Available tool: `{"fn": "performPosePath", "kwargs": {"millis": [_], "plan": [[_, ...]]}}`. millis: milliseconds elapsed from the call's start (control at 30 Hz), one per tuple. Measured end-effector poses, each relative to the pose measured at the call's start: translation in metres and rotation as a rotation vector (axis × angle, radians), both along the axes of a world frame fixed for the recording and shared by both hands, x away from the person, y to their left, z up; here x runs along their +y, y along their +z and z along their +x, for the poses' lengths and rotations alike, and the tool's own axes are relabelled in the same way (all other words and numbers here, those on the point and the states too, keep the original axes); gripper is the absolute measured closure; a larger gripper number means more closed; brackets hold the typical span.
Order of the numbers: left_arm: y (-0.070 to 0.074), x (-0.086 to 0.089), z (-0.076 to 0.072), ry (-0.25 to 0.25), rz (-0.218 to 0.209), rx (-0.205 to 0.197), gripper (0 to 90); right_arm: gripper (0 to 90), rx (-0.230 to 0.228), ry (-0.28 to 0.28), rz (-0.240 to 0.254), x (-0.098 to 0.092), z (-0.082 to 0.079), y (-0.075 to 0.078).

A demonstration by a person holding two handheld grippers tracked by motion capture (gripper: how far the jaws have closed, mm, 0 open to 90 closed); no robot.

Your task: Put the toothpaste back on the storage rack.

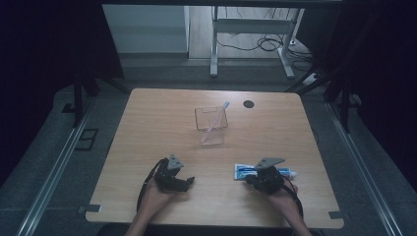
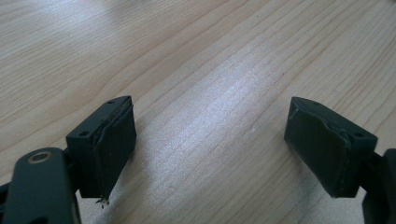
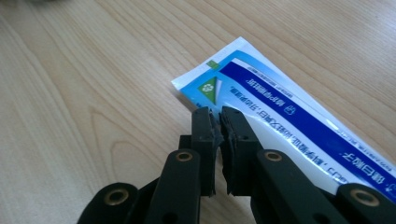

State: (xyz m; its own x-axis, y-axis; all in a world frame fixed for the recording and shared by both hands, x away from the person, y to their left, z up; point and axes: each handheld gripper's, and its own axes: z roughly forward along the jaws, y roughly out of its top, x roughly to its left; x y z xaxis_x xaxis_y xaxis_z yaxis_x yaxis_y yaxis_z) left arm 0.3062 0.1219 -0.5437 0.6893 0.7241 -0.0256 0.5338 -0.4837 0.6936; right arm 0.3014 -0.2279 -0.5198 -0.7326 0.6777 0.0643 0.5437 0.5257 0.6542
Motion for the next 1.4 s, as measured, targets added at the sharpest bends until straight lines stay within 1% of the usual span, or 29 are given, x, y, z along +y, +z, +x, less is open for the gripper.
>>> {"fn": "performPosePath", "kwargs": {"millis": [67, 233, 500, 833, 1067, 1400], "plan": [[0.000, 0.000, 0.000, 0.000, 0.000, 0.000, 16.6, 83.8, 0.004, 0.000, 0.010, -0.001, 0.002, 0.000], [0.000, 0.000, 0.000, 0.000, 0.000, 0.000, 16.6, 84.9, -0.002, -0.003, 0.010, 0.000, 0.006, 0.001], [0.000, 0.000, 0.000, -0.001, 0.001, 0.000, 16.6, 85.4, -0.017, -0.002, -0.003, 0.001, 0.016, 0.001], [0.000, 0.000, 0.000, 0.000, 0.000, 0.001, 16.6, 85.0, -0.025, -0.030, 0.008, 0.000, 0.032, 0.001], [0.000, 0.000, 0.000, -0.002, 0.002, -0.001, 16.7, 83.5, -0.013, -0.054, 0.026, -0.003, 0.044, 0.003], [0.000, 0.000, 0.000, 0.000, 0.000, 0.001, 16.6, 82.3, 0.001, -0.081, 0.033, -0.007, 0.062, 0.007]]}}
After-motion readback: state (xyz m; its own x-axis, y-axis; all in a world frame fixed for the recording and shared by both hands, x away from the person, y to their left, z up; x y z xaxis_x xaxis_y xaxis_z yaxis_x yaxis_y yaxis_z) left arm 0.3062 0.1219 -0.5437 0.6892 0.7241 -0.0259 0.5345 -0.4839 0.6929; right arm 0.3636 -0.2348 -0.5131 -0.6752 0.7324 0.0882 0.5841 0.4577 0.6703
